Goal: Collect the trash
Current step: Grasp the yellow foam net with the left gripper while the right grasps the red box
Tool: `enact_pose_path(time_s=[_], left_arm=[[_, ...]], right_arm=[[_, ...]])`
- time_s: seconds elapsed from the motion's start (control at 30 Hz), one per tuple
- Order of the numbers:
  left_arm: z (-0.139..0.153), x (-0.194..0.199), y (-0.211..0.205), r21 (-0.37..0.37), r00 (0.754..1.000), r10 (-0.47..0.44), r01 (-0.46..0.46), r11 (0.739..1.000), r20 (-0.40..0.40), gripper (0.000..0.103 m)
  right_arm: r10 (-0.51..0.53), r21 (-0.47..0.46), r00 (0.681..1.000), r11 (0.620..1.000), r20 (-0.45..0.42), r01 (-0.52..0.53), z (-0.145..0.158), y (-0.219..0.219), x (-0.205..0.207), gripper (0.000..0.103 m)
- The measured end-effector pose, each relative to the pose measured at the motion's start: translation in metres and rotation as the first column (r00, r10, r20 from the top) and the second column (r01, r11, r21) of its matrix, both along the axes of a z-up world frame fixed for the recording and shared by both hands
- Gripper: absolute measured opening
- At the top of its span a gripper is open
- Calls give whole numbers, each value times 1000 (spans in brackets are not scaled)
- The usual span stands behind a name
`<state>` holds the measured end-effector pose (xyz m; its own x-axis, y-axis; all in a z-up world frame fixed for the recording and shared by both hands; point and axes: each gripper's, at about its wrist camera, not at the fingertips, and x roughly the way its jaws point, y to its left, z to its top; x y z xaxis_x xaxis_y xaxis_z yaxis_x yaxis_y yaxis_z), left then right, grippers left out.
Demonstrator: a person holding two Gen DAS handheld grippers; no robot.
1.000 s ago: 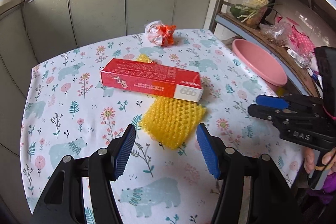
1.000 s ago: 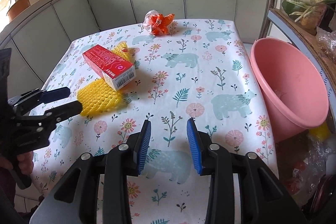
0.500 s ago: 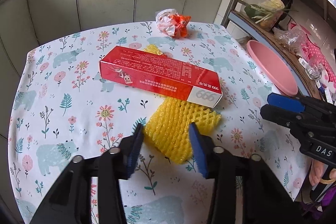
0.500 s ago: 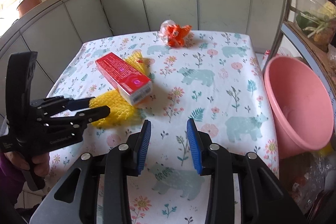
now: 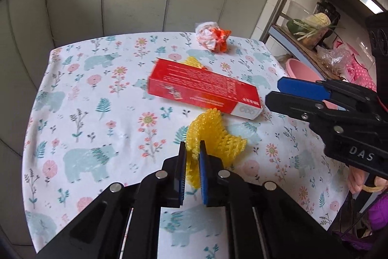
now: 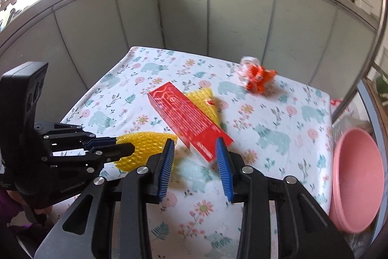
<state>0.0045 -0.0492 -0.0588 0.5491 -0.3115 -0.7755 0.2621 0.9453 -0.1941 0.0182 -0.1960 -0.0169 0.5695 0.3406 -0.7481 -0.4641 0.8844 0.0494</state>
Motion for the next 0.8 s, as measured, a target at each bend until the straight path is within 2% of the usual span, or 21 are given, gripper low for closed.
enact_pose_path(time_s=[0.2,0.27,0.3,0.5,0.67,0.8], left_arm=[[10,-5,24,-15,999,43,-43,999,7,9],[14,-5,30,-27,999,50,-50,998,11,9],[16,-6,31,-29,999,52,-52,998,13,9],[18,-1,42,-46,998,69,-69,997,-11,9],[16,6,45,-30,997,75,-76,997,-37,9],[17,10,45,-10,995,89,-89,996,-38,9]], right_arm=[[131,-95,991,987,-11,-132,3,33,14,36],[159,-128,987,979,-23,-161,1,40,20,44],[164,-153,986,974,-27,-166,-1,44,23,48],[183,-253,982,948,-56,-191,-15,59,41,50],[178,-285,980,938,-88,-196,-29,65,54,50],[162,-285,984,942,-71,-176,-33,66,56,50]])
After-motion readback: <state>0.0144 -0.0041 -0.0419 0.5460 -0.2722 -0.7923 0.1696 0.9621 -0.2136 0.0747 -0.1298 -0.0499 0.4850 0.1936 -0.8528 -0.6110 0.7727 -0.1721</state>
